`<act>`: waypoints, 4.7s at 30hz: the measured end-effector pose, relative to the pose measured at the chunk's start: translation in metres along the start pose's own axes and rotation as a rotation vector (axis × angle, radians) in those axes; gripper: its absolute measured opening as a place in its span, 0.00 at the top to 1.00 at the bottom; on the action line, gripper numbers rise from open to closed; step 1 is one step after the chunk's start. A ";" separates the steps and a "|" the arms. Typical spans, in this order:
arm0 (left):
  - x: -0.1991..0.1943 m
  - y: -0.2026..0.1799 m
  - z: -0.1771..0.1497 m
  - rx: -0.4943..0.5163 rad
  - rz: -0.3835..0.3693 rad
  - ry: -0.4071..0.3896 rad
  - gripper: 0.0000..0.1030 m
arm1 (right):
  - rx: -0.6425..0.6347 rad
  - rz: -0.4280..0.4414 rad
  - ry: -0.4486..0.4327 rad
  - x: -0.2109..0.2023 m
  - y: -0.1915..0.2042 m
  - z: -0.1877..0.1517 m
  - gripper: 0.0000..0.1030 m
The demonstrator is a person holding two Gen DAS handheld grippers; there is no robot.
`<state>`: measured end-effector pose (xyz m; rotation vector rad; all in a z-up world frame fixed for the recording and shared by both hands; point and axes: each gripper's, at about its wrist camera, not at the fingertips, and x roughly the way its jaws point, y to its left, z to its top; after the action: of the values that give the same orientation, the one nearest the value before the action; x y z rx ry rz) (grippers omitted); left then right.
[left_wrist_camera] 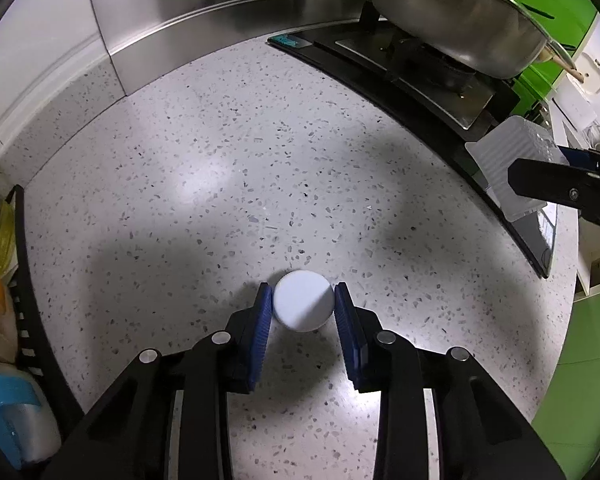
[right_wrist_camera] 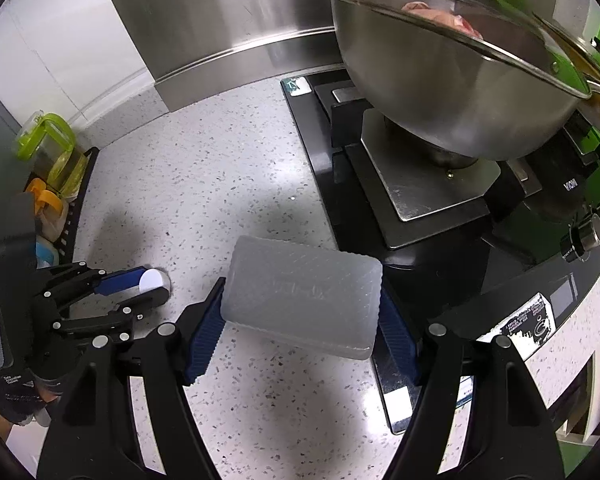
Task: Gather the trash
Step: 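Carry the white lid and white plastic box to the pink wastebasket, then open the left tool to drop the lid while the right tool releases the box, then turn both tools back toward the counter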
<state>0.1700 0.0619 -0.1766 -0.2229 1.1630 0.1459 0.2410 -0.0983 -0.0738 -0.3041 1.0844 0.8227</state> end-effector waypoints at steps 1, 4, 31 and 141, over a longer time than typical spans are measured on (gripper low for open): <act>-0.005 -0.001 0.000 0.002 -0.001 -0.003 0.69 | 0.000 0.002 -0.003 -0.002 0.001 -0.001 0.31; -0.023 -0.003 -0.002 0.018 -0.006 -0.015 0.69 | 0.007 0.007 -0.024 -0.016 0.005 -0.006 0.31; -0.155 -0.193 -0.089 0.596 -0.343 -0.116 0.69 | 0.553 -0.391 -0.154 -0.234 -0.046 -0.315 0.31; -0.094 -0.281 -0.170 0.501 -0.326 -0.048 0.06 | 0.615 -0.377 -0.125 -0.245 -0.135 -0.456 0.03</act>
<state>0.0456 -0.2524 -0.1265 0.0375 1.0643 -0.4223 -0.0147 -0.5670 -0.0932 0.0648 1.0659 0.1484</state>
